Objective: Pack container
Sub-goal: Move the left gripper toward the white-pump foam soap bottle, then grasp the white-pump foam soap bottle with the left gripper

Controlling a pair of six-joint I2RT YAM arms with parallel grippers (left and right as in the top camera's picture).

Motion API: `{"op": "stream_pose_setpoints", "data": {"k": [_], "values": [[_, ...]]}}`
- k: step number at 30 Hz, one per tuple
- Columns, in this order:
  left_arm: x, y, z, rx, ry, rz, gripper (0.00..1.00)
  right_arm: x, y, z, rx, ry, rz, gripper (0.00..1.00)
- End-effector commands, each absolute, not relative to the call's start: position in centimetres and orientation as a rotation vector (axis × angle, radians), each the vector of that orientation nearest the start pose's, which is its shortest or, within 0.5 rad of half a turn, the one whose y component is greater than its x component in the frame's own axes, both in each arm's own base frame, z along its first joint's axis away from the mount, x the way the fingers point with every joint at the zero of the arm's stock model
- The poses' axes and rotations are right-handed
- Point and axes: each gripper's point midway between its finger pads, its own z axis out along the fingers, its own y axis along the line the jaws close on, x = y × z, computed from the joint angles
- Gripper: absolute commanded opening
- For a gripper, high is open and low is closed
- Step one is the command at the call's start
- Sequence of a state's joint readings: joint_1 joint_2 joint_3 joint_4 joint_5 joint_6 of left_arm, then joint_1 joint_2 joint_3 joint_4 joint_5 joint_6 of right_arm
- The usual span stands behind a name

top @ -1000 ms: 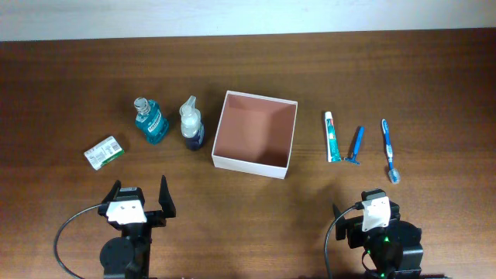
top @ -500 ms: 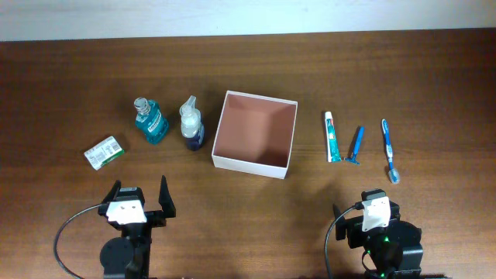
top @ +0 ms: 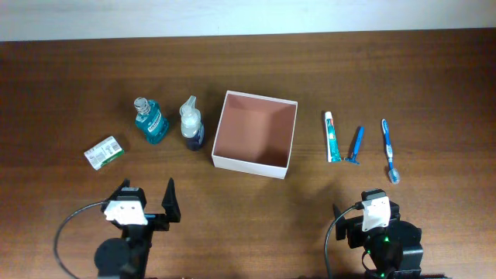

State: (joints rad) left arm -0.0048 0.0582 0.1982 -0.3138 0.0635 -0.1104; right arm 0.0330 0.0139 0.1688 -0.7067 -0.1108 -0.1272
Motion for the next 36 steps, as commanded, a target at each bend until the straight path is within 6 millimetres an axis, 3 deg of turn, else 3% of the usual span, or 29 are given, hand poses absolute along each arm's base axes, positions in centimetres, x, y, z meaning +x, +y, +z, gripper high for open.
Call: {"op": "stream_pose_setpoints", "data": {"k": [1, 6, 8, 12, 18, 20, 21, 23, 26, 30, 36], "values": [[23.1, -0.6, 23.0, -0.107, 1.742, -0.133, 0.99, 19.7, 2.4, 8.6, -0.222, 2.103, 0.061, 0.99], [24.8, -0.2, 29.4, -0.123, 1.812, -0.108, 0.99, 19.7, 2.4, 8.6, -0.222, 2.103, 0.061, 0.99], [26.2, -0.3, 30.8, -0.121, 1.881, -0.105, 0.99, 19.7, 2.4, 8.6, -0.222, 2.103, 0.061, 0.99], [30.4, -1.0, 32.6, -0.054, 2.097, -0.105, 0.99, 19.7, 2.4, 8.6, -0.222, 2.103, 0.061, 0.99], [38.6, -5.8, 35.5, 0.163, 2.166, -0.376, 0.99, 19.7, 2.4, 8.6, -0.222, 2.103, 0.061, 0.99], [40.6, -6.3, 34.9, 0.173, 2.185, -0.402, 0.99, 19.7, 2.4, 8.6, -0.222, 2.103, 0.061, 0.99], [42.2, -6.3, 33.3, 0.165, 2.227, -0.402, 0.99, 19.7, 2.4, 8.6, -0.222, 2.103, 0.061, 0.99], [43.4, -6.3, 30.8, 0.151, 2.29, -0.413, 0.99, 19.7, 2.4, 8.6, -0.222, 2.103, 0.061, 0.99], [44.4, -7.1, 27.3, 0.122, 2.387, -0.449, 0.99, 19.7, 2.4, 8.6, -0.222, 2.103, 0.061, 0.99], [45.1, -8.9, 24.0, 0.155, 2.468, -0.428, 0.99, 19.7, 2.4, 8.6, -0.222, 2.103, 0.061, 0.99], [45.3, -8.9, 18.7, 0.166, 2.617, -0.123, 0.99, 19.7, 2.4, 8.6, -0.222, 2.103, 0.061, 0.99]]}}
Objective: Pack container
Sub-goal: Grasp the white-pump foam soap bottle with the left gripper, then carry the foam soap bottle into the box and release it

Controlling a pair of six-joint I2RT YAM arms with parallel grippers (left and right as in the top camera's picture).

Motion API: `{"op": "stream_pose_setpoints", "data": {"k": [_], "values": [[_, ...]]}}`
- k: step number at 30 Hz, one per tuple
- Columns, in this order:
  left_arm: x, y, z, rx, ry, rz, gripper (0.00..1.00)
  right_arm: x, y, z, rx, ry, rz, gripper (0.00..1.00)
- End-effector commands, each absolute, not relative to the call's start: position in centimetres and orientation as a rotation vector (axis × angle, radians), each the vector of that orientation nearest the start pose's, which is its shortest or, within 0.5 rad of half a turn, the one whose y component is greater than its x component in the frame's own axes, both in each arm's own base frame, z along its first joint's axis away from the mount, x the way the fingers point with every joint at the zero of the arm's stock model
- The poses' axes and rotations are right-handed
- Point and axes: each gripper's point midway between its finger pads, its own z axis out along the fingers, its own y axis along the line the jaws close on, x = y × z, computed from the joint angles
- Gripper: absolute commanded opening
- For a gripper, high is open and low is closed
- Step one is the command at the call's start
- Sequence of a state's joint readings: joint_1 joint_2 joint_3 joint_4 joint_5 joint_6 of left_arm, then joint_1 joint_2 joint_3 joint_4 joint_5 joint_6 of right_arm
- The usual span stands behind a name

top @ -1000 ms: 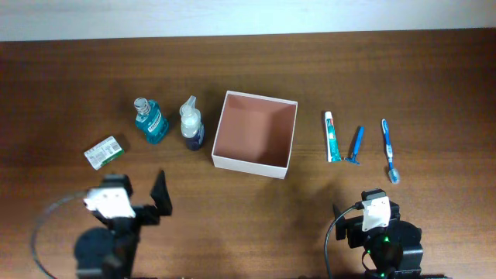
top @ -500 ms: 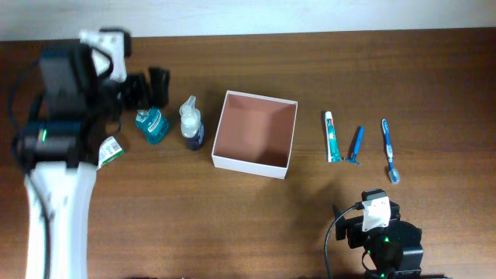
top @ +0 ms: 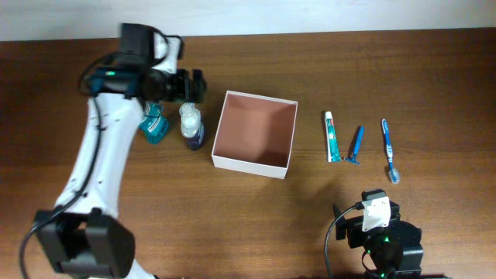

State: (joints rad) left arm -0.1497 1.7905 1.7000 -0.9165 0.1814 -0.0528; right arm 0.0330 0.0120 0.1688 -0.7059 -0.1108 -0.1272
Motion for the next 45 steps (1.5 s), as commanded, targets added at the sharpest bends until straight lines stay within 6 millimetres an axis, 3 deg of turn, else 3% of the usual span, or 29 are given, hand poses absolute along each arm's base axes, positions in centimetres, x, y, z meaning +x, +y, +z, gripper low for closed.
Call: {"op": "stream_pose_setpoints", "data": {"k": [1, 5, 6, 9, 15, 19, 22, 27, 31, 34, 39, 42, 45], "values": [[45.3, -9.0, 17.9, 0.173, 2.638, -0.109, 0.99, 19.7, 2.4, 8.6, -0.222, 2.103, 0.061, 0.99], [44.3, -9.3, 13.7, 0.088, 2.782, -0.111, 0.89, 19.7, 2.4, 8.6, -0.222, 2.103, 0.061, 0.99], [44.2, -9.2, 12.8, 0.08, 2.808, -0.107, 0.83, 19.7, 2.4, 8.6, -0.222, 2.103, 0.061, 0.99], [43.8, -9.2, 11.4, 0.08, 2.858, -0.097, 0.77, 19.7, 2.4, 8.6, -0.222, 2.103, 0.061, 0.98], [43.1, -9.1, 10.7, 0.044, 2.899, -0.093, 0.6, 19.7, 2.4, 8.6, -0.222, 2.103, 0.061, 0.99], [42.8, -9.0, 10.6, 0.045, 2.91, -0.09, 0.58, 19.7, 2.4, 8.6, -0.222, 2.103, 0.061, 0.99], [42.5, -8.9, 10.4, 0.044, 2.925, -0.086, 0.5, 19.7, 2.4, 8.6, -0.222, 2.103, 0.061, 0.99], [42.3, -8.9, 10.2, 0.045, 2.936, -0.083, 0.21, 19.7, 2.4, 8.6, -0.222, 2.103, 0.061, 0.99], [42.1, -8.9, 10.5, 0.046, 2.944, -0.081, 0.12, 19.7, 2.4, 8.6, -0.222, 2.103, 0.061, 0.99], [42.6, -9.0, 12.6, 0.046, 2.921, -0.087, 0.13, 19.7, 2.4, 8.6, -0.222, 2.103, 0.061, 0.99], [43.5, -9.7, 20.2, 0.084, 2.818, -0.111, 0.12, 19.7, 2.4, 8.6, -0.222, 2.103, 0.061, 0.99], [43.4, -11.3, 24.9, 0.136, 2.733, -0.138, 0.05, 19.7, 2.4, 8.6, -0.222, 2.103, 0.061, 0.99], [42.6, -13.8, 27.7, 0.211, 2.671, -0.171, 0.02, 19.7, 2.4, 8.6, -0.222, 2.103, 0.061, 0.99]]}}
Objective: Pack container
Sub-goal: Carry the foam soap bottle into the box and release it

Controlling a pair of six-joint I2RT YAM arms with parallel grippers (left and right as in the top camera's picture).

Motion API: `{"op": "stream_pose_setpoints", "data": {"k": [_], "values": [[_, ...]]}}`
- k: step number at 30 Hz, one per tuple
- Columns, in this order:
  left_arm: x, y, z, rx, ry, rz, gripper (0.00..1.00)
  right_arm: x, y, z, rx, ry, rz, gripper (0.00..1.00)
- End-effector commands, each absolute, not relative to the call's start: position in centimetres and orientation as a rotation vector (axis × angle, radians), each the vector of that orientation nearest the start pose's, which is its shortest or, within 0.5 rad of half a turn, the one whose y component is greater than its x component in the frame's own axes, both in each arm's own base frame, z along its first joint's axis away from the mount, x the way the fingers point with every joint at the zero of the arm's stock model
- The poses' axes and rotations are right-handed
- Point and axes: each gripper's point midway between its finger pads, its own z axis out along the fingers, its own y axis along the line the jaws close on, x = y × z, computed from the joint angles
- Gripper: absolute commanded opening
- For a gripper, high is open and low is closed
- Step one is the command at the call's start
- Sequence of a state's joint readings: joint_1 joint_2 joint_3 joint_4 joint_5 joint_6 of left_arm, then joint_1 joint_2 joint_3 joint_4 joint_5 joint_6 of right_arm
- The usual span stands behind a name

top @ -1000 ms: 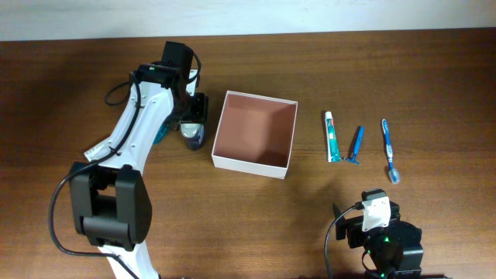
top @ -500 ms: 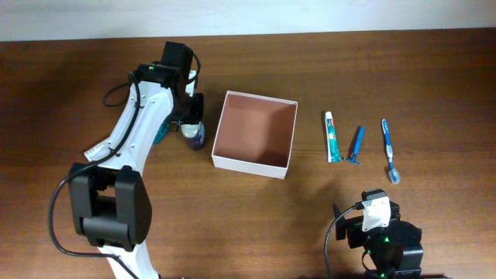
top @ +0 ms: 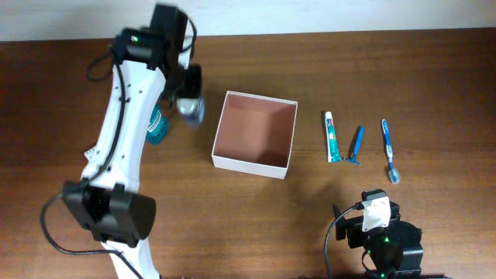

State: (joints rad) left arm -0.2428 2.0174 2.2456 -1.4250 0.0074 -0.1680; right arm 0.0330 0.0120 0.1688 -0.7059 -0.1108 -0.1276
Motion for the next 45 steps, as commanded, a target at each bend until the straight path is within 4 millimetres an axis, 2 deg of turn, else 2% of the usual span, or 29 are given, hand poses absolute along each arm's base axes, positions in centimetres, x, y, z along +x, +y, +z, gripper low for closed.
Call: {"op": "stream_pose_setpoints", "data": {"k": [1, 3, 5, 9, 13, 18, 22, 23, 24, 26, 29, 33, 35, 41, 43, 44, 45], "values": [[42.4, -14.8, 28.0, 0.243, 2.658, -0.181, 0.03, 19.7, 2.4, 8.6, -0.222, 2.103, 0.061, 0.99], [41.7, -17.3, 28.1, 0.317, 2.646, -0.206, 0.03, 19.7, 2.4, 8.6, -0.222, 2.103, 0.061, 0.99], [41.1, -20.0, 27.3, 0.386, 2.649, -0.225, 0.03, 19.7, 2.4, 8.6, -0.222, 2.103, 0.061, 0.99], [40.2, -25.1, 24.3, 0.527, 2.669, -0.239, 0.03, 19.7, 2.4, 8.6, -0.222, 2.103, 0.061, 0.99], [40.1, -29.0, 20.1, 0.626, 2.707, -0.234, 0.03, 19.7, 2.4, 8.6, -0.222, 2.103, 0.061, 0.99], [40.6, -31.7, 14.0, 0.695, 2.774, -0.202, 0.03, 19.7, 2.4, 8.6, -0.222, 2.103, 0.061, 0.99], [41.1, -32.2, 12.3, 0.702, 2.781, -0.194, 0.04, 19.7, 2.4, 8.6, -0.222, 2.103, 0.061, 0.99], [41.3, -32.2, 12.3, 0.698, 2.775, -0.187, 0.12, 19.7, 2.4, 8.6, -0.222, 2.103, 0.061, 0.99], [41.7, -32.1, 12.4, 0.689, 2.76, -0.172, 0.3, 19.7, 2.4, 8.6, -0.222, 2.103, 0.061, 0.99], [42.3, -32.1, 12.7, 0.678, 2.735, -0.157, 0.52, 19.7, 2.4, 8.6, -0.222, 2.103, 0.061, 0.99], [42.2, -32.2, 13.8, 0.677, 2.726, -0.17, 0.72, 19.7, 2.4, 8.6, -0.222, 2.103, 0.061, 0.99], [41.2, -30.6, 16.9, 0.666, 2.745, -0.156, 0.92, 19.7, 2.4, 8.6, -0.222, 2.103, 0.061, 0.99], [40.6, -29.3, 19.3, 0.647, 2.747, -0.155, 0.99, 19.7, 2.4, 8.6, -0.222, 2.103, 0.061, 0.99], [39.3, -24.0, 27.1, 0.62, 2.676, -0.15, 0.99, 19.7, 2.4, 8.6, -0.222, 2.103, 0.061, 0.99], [39.6, -22.5, 28.8, 0.571, 2.642, -0.155, 0.99, 19.7, 2.4, 8.6, -0.222, 2.103, 0.061, 0.99], [40.1, -21.0, 29.6, 0.523, 2.627, -0.126, 0.99, 19.7, 2.4, 8.6, -0.222, 2.103, 0.061, 0.99], [41.0, -18.1, 30.7, 0.434, 2.608, -0.067, 1.0, 19.7, 2.4, 8.6, -0.222, 2.103, 0.061, 0.99]]}}
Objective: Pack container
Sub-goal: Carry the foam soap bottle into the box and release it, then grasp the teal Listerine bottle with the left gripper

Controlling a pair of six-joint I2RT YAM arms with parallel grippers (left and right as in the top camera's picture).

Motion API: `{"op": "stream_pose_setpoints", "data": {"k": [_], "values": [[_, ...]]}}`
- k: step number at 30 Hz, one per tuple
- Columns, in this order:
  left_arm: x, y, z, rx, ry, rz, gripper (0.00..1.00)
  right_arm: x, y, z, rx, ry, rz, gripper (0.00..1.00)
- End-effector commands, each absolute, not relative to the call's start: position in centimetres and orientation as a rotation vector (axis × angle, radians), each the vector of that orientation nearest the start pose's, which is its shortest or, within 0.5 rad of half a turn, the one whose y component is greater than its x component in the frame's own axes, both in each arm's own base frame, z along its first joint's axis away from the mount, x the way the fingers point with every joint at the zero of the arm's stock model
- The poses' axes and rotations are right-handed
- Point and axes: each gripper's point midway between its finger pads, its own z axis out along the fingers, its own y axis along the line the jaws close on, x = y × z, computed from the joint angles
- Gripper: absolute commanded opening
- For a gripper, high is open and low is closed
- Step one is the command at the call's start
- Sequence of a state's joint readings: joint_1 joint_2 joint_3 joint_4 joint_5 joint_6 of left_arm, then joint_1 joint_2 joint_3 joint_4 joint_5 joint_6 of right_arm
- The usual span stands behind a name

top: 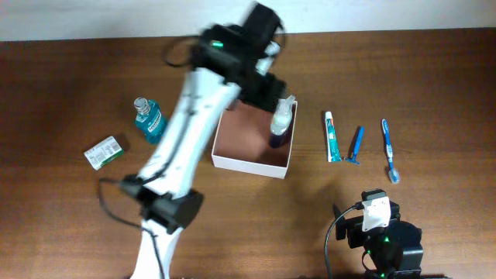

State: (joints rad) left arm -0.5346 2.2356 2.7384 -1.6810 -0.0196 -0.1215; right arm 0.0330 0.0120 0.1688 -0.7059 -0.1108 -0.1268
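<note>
An open white box [249, 164] with a brown inside stands at the table's middle. My left arm reaches across from the lower left, and my left gripper [271, 99] is shut on a spray bottle [279, 128] with a white head and a purple base. The bottle hangs tilted over the right side of the box; whether it touches the floor of the box I cannot tell. A blue mouthwash bottle [149, 118] and a green soap packet [104, 151] lie left of the box. My right gripper [375, 215] sits parked at the near right edge, its fingers unclear.
Right of the box lie a toothpaste tube [332, 136], a blue razor [356, 145] and a blue toothbrush [389, 149], side by side. The left arm's long white links cross the table's left half, from the near edge to the box.
My left gripper has moved right with the spray bottle, from left of the box to over the box's right side. The right arm has not moved.
Both arms were parked at the near edge, with the spray bottle standing beside the mouthwash. Then my left gripper was at the spray bottle, then it was on the bottle left of the box. Now it holds the bottle over the box.
</note>
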Motion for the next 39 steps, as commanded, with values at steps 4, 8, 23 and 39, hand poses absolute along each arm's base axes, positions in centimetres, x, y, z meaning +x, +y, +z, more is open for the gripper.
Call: {"op": "stream_pose_setpoints", "data": {"k": [4, 8, 23, 39], "values": [[42.9, -11.5, 31.5, 0.212, 2.615, -0.017, 0.99, 19.7, 2.4, 8.6, -0.222, 2.103, 0.061, 0.99], [44.0, -5.0, 29.9, 0.013, 2.682, 0.038, 0.99, 19.7, 2.4, 8.6, -0.222, 2.103, 0.061, 0.99], [44.6, 2.8, 13.9, 0.128, 2.987, -0.019, 0.99, 19.7, 2.4, 8.6, -0.222, 2.103, 0.061, 0.99], [44.3, 1.8, 10.0, 0.213, 2.996, -0.118, 0.47, 19.7, 2.4, 8.6, -0.222, 2.103, 0.061, 0.99]]}}
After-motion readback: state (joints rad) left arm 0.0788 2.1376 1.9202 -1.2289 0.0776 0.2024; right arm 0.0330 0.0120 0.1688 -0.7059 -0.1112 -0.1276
